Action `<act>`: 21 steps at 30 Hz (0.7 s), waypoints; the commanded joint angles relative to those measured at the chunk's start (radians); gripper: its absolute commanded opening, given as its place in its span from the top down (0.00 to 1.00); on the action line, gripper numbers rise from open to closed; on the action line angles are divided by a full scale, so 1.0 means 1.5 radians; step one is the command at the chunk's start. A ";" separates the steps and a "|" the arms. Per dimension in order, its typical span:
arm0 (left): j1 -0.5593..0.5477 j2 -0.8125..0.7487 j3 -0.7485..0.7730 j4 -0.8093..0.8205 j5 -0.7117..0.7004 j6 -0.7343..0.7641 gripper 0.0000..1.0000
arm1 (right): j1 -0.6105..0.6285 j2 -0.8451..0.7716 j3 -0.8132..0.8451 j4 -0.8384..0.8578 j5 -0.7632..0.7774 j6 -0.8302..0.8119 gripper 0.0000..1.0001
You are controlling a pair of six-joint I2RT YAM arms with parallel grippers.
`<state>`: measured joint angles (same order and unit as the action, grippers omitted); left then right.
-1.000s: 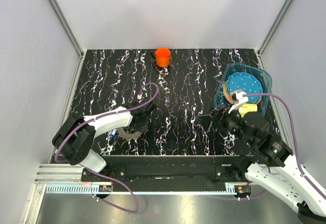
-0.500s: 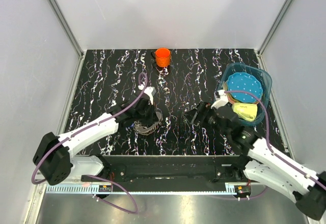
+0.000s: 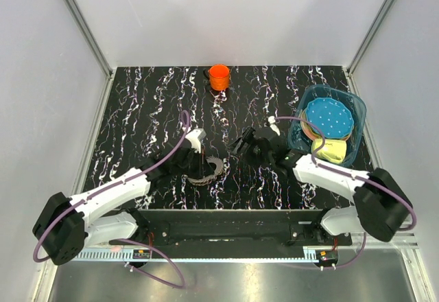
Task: Remove the keys from the keyring
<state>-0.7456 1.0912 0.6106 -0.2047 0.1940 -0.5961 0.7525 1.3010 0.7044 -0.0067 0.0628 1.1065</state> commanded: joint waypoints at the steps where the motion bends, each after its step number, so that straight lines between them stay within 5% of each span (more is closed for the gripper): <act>1: -0.002 -0.015 -0.010 0.084 0.037 -0.011 1.00 | -0.001 0.053 0.041 0.027 -0.040 0.097 0.21; 14: -0.002 -0.015 -0.024 0.116 0.049 -0.017 1.00 | 0.027 0.165 0.034 0.118 -0.086 0.216 0.23; 19: -0.002 -0.020 -0.038 0.134 0.056 -0.024 1.00 | 0.034 0.192 0.049 0.144 -0.104 0.210 0.36; 21: -0.002 -0.021 -0.040 0.151 0.059 -0.028 1.00 | 0.034 0.192 0.045 0.157 -0.107 0.205 0.49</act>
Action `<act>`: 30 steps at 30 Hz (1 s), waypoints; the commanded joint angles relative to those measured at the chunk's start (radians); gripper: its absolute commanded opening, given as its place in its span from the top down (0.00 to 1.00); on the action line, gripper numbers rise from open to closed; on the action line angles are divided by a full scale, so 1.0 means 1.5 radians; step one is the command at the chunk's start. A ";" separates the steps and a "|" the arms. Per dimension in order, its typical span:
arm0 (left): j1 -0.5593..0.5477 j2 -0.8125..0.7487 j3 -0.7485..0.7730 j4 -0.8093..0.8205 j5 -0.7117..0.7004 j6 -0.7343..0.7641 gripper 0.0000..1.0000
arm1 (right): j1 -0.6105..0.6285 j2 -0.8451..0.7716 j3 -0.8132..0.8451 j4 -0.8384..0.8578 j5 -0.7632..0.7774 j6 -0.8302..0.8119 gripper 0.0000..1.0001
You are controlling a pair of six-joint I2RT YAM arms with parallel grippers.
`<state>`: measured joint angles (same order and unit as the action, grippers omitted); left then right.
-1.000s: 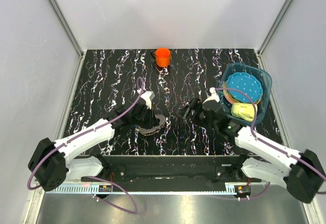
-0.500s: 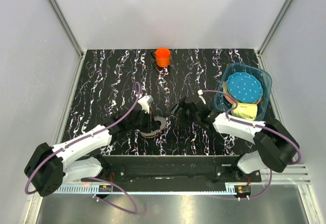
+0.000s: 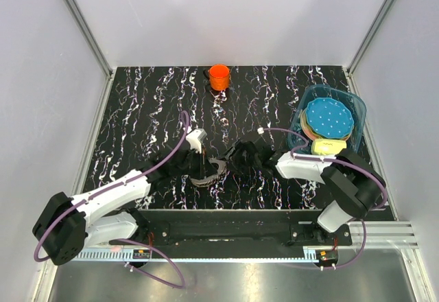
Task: Remove the keys from the keyring
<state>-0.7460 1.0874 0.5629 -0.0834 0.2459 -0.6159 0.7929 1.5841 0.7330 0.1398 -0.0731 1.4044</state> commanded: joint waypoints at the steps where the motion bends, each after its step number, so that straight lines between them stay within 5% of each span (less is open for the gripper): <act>1: -0.002 -0.019 -0.009 0.072 0.026 -0.016 1.00 | 0.007 -0.002 0.025 0.066 -0.017 -0.002 0.55; 2: -0.002 -0.020 -0.008 0.072 0.029 -0.016 1.00 | 0.007 -0.006 0.021 0.071 -0.012 -0.010 0.70; 5: -0.002 -0.033 0.005 0.058 0.030 -0.004 0.96 | 0.006 -0.041 0.023 0.076 0.002 -0.080 0.93; 11: 0.000 -0.113 0.113 -0.092 -0.034 0.105 0.40 | 0.005 -0.162 0.057 0.038 -0.010 -0.389 1.00; 12: 0.000 -0.125 0.157 -0.150 -0.047 0.143 0.36 | 0.006 -0.181 0.059 0.031 -0.024 -0.432 1.00; 18: 0.005 -0.136 0.265 -0.290 -0.143 0.268 0.29 | 0.006 -0.349 0.055 -0.024 -0.089 -0.786 1.00; 22: 0.013 -0.137 0.289 -0.304 -0.097 0.313 0.27 | 0.005 -0.464 0.020 -0.038 -0.149 -0.965 1.00; 30: 0.013 -0.135 0.297 -0.290 0.134 0.369 0.28 | 0.005 -0.518 0.053 -0.110 -0.281 -1.034 1.00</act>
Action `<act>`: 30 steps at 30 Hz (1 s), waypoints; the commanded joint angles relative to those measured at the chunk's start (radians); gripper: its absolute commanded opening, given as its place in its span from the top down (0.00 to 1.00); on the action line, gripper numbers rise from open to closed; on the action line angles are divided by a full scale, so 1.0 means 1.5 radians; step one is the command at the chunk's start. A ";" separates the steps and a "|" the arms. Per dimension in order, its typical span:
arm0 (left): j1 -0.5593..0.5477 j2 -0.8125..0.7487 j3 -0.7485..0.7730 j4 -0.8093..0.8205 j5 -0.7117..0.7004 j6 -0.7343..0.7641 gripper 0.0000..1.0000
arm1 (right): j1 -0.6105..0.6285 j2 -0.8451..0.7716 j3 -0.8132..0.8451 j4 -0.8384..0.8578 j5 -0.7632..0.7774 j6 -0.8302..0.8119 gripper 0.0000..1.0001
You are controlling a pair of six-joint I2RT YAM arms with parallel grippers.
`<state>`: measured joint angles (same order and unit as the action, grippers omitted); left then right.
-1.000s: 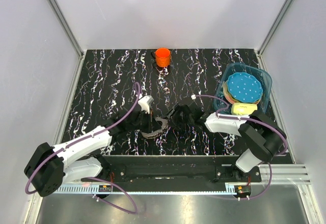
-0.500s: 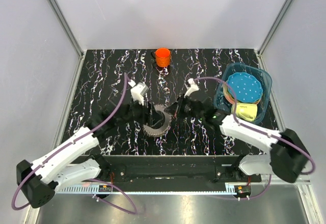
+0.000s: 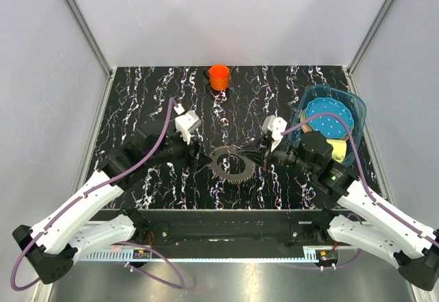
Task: Remove the keys from the keyring
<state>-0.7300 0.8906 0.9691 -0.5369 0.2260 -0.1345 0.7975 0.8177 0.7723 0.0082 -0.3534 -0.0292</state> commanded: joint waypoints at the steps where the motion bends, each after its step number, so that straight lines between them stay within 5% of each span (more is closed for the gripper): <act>1: 0.002 -0.006 0.024 0.015 0.165 0.050 0.28 | 0.003 -0.012 0.030 -0.020 -0.101 -0.079 1.00; 17: 0.002 -0.031 -0.057 0.130 0.337 0.008 0.41 | 0.003 -0.054 0.011 0.042 -0.232 -0.085 1.00; 20: 0.002 -0.029 -0.058 0.144 0.362 0.006 0.58 | 0.003 -0.057 0.009 0.050 -0.231 -0.084 1.00; 24: 0.002 -0.027 -0.065 0.152 0.390 0.001 1.00 | 0.003 -0.072 -0.003 0.067 -0.194 -0.076 1.00; 28: 0.001 -0.034 -0.080 0.214 0.385 -0.040 1.00 | 0.004 -0.071 -0.008 0.095 -0.138 -0.041 0.96; 29: 0.002 -0.036 -0.089 0.231 0.386 -0.063 1.00 | 0.003 -0.071 -0.007 0.105 -0.105 -0.031 0.91; 30: 0.002 -0.039 -0.093 0.248 0.387 -0.076 1.00 | 0.003 -0.070 -0.008 0.108 -0.089 -0.009 0.76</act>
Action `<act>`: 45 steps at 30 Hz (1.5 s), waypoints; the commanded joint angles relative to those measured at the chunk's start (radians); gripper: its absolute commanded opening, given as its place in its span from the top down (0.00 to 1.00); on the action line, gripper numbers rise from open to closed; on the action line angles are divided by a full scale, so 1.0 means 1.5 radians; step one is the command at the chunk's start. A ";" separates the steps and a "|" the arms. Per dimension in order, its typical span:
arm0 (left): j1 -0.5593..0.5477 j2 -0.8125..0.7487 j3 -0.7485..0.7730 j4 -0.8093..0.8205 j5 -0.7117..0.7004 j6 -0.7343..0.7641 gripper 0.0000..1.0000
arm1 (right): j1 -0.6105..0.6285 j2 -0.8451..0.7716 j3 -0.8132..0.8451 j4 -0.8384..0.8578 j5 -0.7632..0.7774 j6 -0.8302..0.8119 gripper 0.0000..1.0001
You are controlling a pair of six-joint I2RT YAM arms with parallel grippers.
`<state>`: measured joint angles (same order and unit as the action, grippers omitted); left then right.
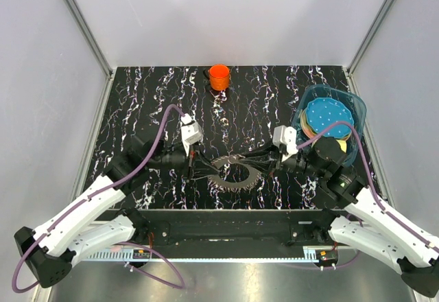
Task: Remove the keys from the keyring
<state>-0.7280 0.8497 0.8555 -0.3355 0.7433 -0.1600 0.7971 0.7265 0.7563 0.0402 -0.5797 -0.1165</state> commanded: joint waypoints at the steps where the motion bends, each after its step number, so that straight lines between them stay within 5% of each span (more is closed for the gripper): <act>1: 0.001 -0.013 -0.020 0.148 0.039 -0.073 1.00 | 0.003 -0.012 0.003 0.088 0.075 0.060 0.70; 4: 0.001 -0.013 -0.027 0.177 0.002 -0.116 1.00 | 0.002 -0.025 -0.002 0.089 0.112 0.115 0.47; 8: 0.001 -0.011 -0.023 0.178 -0.089 -0.158 1.00 | 0.003 -0.058 -0.024 0.094 0.147 0.199 0.32; 22: 0.001 -0.099 -0.055 0.216 -0.390 -0.310 1.00 | 0.004 -0.073 -0.127 0.161 0.199 0.272 0.36; 45: 0.001 -0.154 -0.079 0.271 -0.478 -0.458 1.00 | 0.175 0.297 -0.168 0.645 0.351 0.051 0.41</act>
<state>-0.7265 0.6373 0.7280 -0.0353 0.0570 -0.8139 1.0290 1.1149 0.4667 0.8284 -0.1268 0.0597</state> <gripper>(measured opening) 0.145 0.592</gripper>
